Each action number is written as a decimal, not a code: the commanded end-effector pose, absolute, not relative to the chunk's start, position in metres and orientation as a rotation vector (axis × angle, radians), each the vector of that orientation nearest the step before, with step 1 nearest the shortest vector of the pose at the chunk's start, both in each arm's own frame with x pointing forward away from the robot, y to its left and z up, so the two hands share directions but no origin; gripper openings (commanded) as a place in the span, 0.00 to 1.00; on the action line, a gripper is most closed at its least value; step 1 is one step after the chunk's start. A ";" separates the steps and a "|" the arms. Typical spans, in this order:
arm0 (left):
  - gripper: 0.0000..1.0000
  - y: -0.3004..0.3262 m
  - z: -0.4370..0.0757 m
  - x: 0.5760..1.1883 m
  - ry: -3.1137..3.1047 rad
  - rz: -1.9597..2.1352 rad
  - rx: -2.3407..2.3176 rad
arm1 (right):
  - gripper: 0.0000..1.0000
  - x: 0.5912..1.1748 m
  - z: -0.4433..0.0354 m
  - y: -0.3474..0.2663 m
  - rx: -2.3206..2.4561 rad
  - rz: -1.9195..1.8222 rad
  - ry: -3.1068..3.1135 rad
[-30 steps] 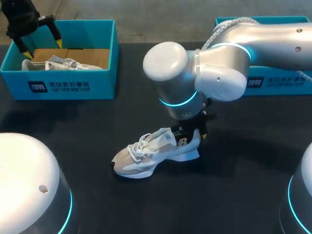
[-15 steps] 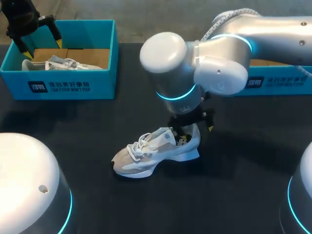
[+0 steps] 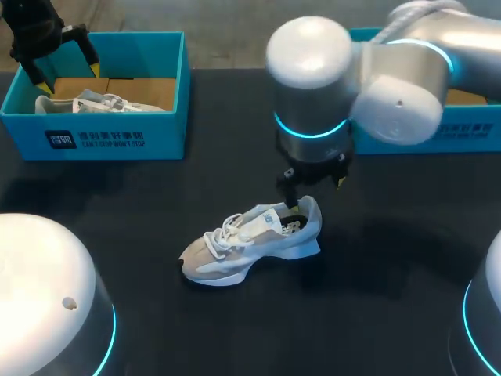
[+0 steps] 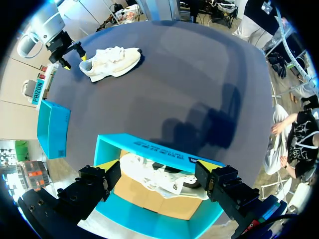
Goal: Take the shoe out of the shoebox, open the shoe tongue, remove and reinsert the insole, then place the shoe into the shoebox
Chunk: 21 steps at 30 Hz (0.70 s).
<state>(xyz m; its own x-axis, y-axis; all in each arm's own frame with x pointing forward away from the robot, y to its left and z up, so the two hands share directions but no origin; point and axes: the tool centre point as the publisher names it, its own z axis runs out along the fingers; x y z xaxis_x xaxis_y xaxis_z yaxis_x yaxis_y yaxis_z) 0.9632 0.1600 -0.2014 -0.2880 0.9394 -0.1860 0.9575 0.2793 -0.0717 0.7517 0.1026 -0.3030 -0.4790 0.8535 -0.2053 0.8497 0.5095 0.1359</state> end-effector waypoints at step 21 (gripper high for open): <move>1.00 0.160 -0.201 0.963 2.424 -0.257 1.808 | 1.00 0.739 -0.286 0.095 0.295 0.269 3.080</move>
<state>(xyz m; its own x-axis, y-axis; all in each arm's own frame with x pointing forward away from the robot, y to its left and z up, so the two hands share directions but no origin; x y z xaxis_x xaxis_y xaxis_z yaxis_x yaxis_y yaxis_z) 0.9632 0.1600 -0.2014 -0.2880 0.9394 -0.1860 0.9575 0.2793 -0.0717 0.7357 0.0976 -0.2835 -0.9361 0.3433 -0.0760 0.3245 0.9268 0.1892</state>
